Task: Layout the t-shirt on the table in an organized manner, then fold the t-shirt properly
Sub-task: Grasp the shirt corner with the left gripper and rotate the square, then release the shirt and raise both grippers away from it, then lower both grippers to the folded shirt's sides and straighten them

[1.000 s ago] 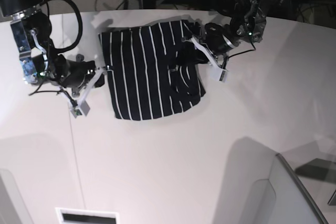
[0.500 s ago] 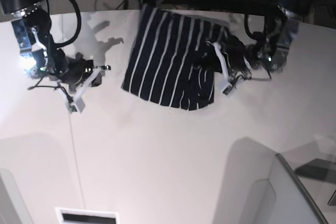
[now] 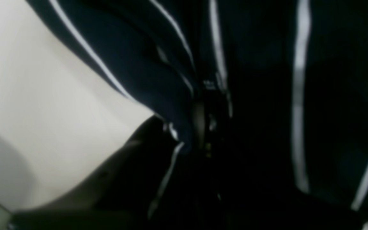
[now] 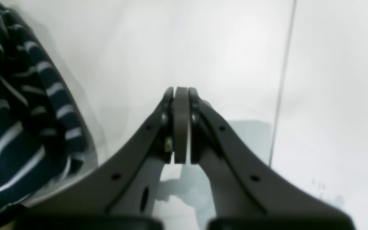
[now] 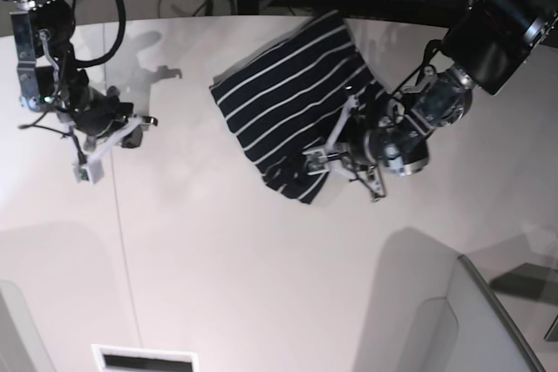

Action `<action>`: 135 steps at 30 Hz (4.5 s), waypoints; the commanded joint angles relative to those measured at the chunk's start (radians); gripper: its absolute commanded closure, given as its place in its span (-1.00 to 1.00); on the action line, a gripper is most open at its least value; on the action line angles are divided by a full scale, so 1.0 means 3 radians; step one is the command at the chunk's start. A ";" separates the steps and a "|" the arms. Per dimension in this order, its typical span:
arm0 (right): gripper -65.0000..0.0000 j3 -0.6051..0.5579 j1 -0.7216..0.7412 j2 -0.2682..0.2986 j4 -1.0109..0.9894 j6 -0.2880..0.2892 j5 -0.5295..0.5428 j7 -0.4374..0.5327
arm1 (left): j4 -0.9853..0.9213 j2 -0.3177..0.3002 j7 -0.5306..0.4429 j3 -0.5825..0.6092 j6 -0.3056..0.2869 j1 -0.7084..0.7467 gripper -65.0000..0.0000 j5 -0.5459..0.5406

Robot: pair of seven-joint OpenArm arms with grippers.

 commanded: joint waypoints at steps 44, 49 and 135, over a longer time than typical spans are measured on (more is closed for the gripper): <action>1.00 0.0772 -0.0370 0.0015 0.0073 0.0037 0.0025 0.0049 | -0.0294 0.0773 0.0249 0.0592 -0.0002 -0.0633 -0.24 0.0523; 1.00 0.0767 -0.0375 0.0015 0.0073 0.0037 0.0025 0.0049 | 0.0274 0.0691 0.0699 0.0592 -0.0002 -0.0736 -0.56 0.0523; 1.00 -0.0946 -0.1424 0.1012 0.1725 -0.0362 0.0025 0.0458 | 0.2371 0.0517 -0.0856 -0.2773 0.0218 0.3740 1.00 0.0098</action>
